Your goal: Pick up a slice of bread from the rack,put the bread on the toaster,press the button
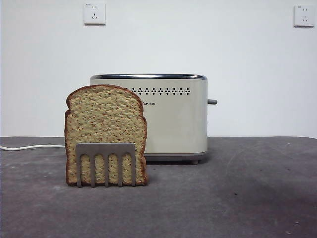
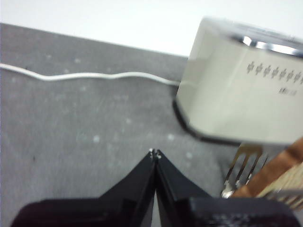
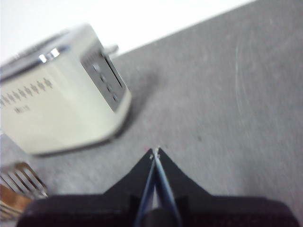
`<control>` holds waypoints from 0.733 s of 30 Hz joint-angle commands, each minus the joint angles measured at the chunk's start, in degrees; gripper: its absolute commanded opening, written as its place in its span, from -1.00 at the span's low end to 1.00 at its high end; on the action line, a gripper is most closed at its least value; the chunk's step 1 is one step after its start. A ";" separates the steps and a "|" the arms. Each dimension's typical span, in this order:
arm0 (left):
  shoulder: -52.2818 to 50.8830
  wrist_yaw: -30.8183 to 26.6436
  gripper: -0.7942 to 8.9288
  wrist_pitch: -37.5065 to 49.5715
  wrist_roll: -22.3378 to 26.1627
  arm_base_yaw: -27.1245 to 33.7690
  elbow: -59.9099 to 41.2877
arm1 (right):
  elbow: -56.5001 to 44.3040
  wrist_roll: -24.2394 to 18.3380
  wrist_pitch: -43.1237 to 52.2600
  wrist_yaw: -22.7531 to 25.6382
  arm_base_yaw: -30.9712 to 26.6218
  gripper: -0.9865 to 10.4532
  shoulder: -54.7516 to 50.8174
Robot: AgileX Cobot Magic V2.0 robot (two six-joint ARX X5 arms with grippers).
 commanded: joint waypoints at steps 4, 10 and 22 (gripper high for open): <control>2.19 2.05 -0.85 -2.73 -1.36 0.13 7.32 | 6.91 0.92 0.68 -0.46 0.20 -0.85 5.11; 8.70 8.50 -0.85 -6.95 -1.22 0.13 17.09 | 16.50 -0.79 -2.32 -6.08 0.22 -0.85 13.60; 22.91 26.43 -0.85 -20.35 8.11 0.02 36.06 | 42.25 -18.49 -29.48 -13.64 1.16 -0.85 31.17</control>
